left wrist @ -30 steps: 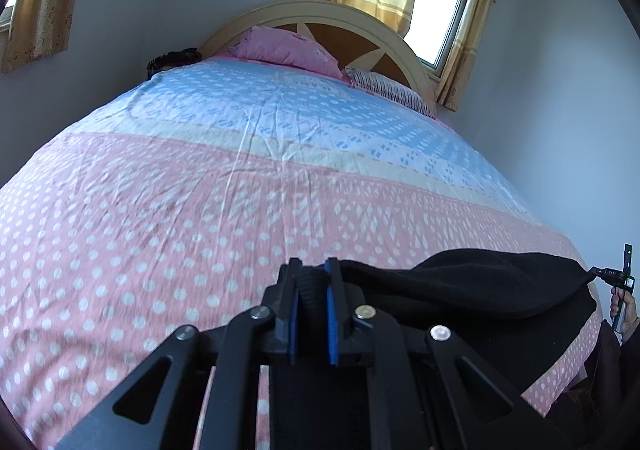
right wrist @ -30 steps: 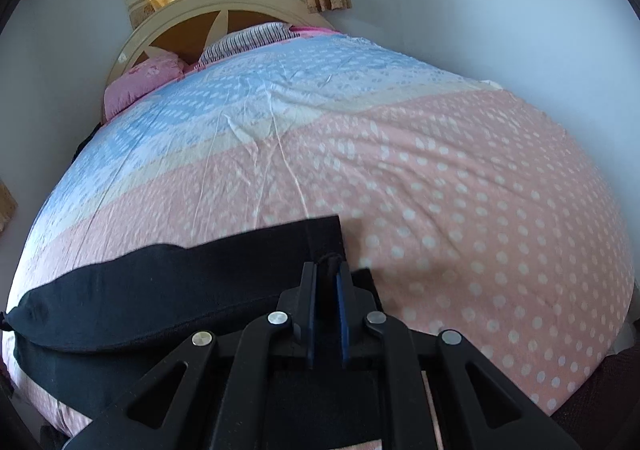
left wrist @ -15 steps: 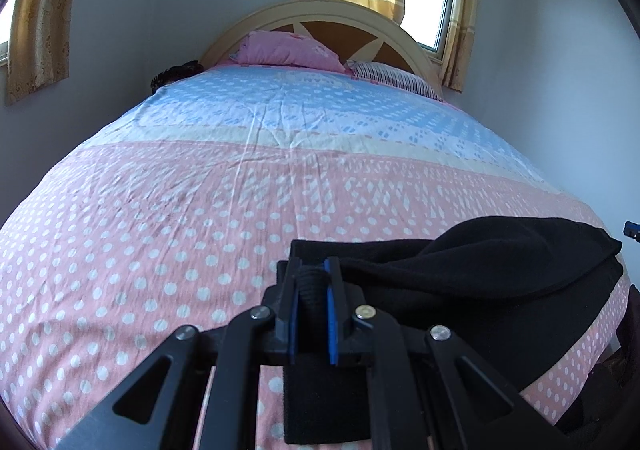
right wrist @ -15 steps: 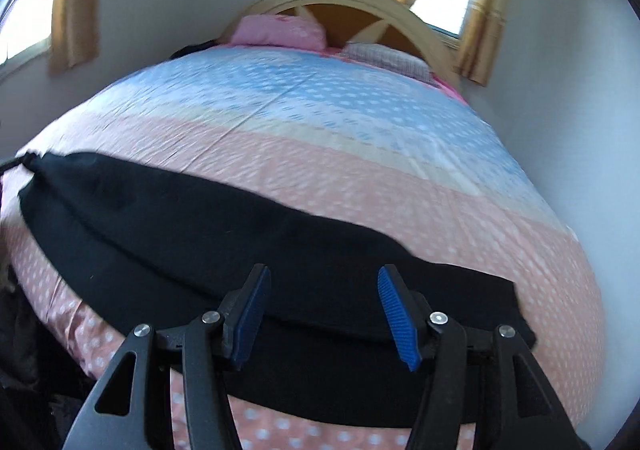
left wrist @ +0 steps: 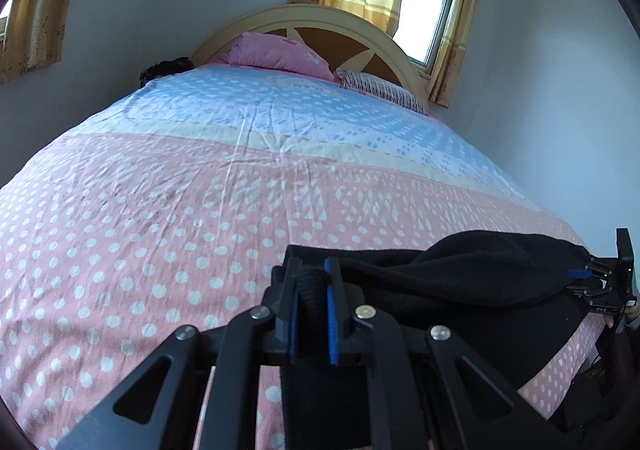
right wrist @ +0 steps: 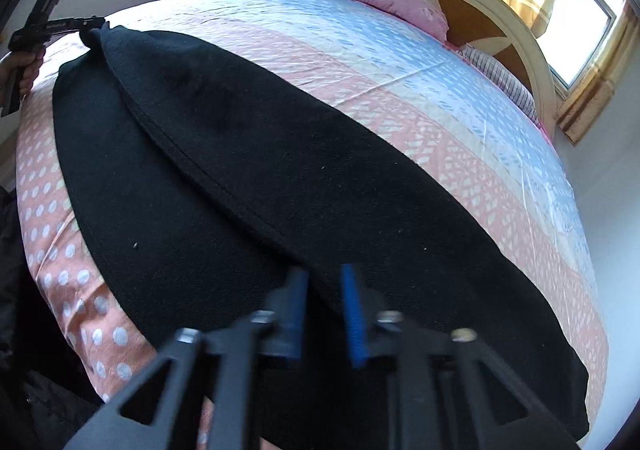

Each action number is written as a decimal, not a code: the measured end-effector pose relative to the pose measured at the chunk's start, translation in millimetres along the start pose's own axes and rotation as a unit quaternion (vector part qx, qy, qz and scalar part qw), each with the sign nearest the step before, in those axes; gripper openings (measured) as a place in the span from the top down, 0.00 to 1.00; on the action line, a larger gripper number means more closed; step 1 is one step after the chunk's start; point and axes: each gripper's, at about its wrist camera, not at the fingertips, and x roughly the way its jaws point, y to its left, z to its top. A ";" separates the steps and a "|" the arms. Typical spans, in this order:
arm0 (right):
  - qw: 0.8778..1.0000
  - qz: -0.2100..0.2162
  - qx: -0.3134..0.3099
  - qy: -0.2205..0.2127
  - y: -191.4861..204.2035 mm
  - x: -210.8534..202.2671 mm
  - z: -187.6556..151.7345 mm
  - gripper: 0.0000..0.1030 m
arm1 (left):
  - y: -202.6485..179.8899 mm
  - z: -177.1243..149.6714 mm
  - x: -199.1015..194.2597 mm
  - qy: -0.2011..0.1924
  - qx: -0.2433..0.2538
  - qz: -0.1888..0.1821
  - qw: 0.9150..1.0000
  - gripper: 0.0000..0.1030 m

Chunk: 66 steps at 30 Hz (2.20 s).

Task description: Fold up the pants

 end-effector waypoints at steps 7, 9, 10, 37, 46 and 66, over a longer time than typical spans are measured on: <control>0.999 -0.003 0.008 -0.052 0.0 -46.1 -6.2 0.97 | -6.3 7.0 -18.6 -0.023 0.021 -0.021 0.999 0.89; 0.998 0.003 0.009 -0.058 2.2 -59.2 -14.0 0.97 | -6.2 6.4 -28.9 -0.031 0.024 -0.029 0.999 0.89; 0.999 0.008 0.007 -0.053 4.2 -60.6 -17.6 0.97 | -6.4 4.8 -32.7 -0.034 0.026 -0.034 0.999 0.89; 1.000 0.004 -0.007 -0.007 30.8 -30.5 -48.9 0.97 | 54.0 -40.6 -85.9 -0.005 -0.008 0.016 1.000 0.55; 1.000 0.000 -0.010 -0.001 31.7 -31.8 -47.3 0.97 | -1.9 2.5 -11.3 0.060 0.013 -0.016 0.998 0.55; 1.000 0.004 -0.001 -0.016 28.7 -31.9 -51.9 0.97 | 15.4 9.4 36.0 0.153 -0.075 -0.013 0.985 0.65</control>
